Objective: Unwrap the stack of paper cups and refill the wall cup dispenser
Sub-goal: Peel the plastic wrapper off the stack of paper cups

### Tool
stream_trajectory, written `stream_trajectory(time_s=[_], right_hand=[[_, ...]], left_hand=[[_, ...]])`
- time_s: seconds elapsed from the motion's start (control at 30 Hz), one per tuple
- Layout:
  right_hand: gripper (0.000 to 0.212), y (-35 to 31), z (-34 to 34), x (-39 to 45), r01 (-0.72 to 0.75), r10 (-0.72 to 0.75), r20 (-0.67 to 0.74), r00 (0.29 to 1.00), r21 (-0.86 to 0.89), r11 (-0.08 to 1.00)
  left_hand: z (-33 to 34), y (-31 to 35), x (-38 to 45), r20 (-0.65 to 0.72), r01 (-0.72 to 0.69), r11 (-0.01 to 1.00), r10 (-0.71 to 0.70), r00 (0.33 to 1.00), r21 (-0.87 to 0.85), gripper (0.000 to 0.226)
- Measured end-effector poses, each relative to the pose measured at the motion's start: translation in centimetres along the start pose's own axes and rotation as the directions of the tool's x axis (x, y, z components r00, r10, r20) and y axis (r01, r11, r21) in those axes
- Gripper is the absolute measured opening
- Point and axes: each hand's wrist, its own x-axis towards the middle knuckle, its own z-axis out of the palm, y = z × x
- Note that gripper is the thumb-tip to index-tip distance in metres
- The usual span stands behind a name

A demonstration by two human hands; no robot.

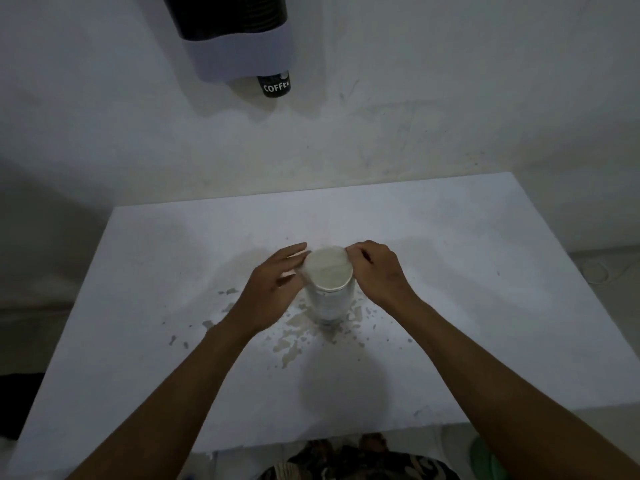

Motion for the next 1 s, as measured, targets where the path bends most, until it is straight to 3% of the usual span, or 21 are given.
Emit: stream_trajectory(time_s=[0.1,0.2,0.3,0.4,0.53,0.6,0.67,0.83,1.0], right_hand=[[0.031,0.4,0.6,-0.1,0.088,-0.086,-0.121,0.989,0.008,0.996],[0.02,0.6,0.5,-0.2,0.313,-0.313,-0.212,0.926,-0.031,0.949],[0.022,0.7,0.1,-0.6,0.426,-0.421,-0.131,0.898,0.015,0.905],[0.026,1.5,-0.4,-0.9,0.506,-0.504,-0.065,0.861,0.014,0.862],[0.016,2.2,-0.6,-1.3,0.532,-0.528,-0.131,0.839,-0.007,0.847],[0.021,2.0,-0.6,-1.8,0.542,-0.539,-0.159,0.827,-0.031,0.84],[0.026,2.0,-0.6,-2.3,0.568,-0.565,-0.152,0.811,-0.029,0.823],[0.03,2.8,-0.8,-3.2,0.629,-0.642,-0.132,0.755,-0.13,0.766],[0.007,3.2,0.1,-3.8,0.608,-0.653,-0.26,0.711,-0.239,0.757]], left_hand=[[0.7,-0.6,-1.3,-0.025,-0.153,0.964,0.162,0.986,0.219,0.061],[1.0,-0.6,-1.5,-0.133,-0.237,0.926,0.285,0.949,0.293,0.055],[0.8,-0.3,-1.2,-0.248,-0.234,0.921,0.317,0.916,0.312,0.041],[0.8,-0.2,-1.1,-0.233,-0.273,0.912,0.35,0.907,0.307,0.035],[0.9,0.8,-0.8,-0.146,-0.258,0.949,0.286,0.947,0.184,0.042],[0.8,0.9,-0.3,-0.073,-0.281,0.927,0.307,0.949,0.247,0.049],[0.8,0.7,0.2,-0.047,-0.346,0.88,0.381,0.923,0.326,0.037],[0.6,0.1,-0.1,-0.107,-0.376,0.863,0.432,0.895,0.337,0.022],[1.7,-0.5,-1.3,-0.249,-0.348,0.873,0.441,0.862,0.342,0.018]])
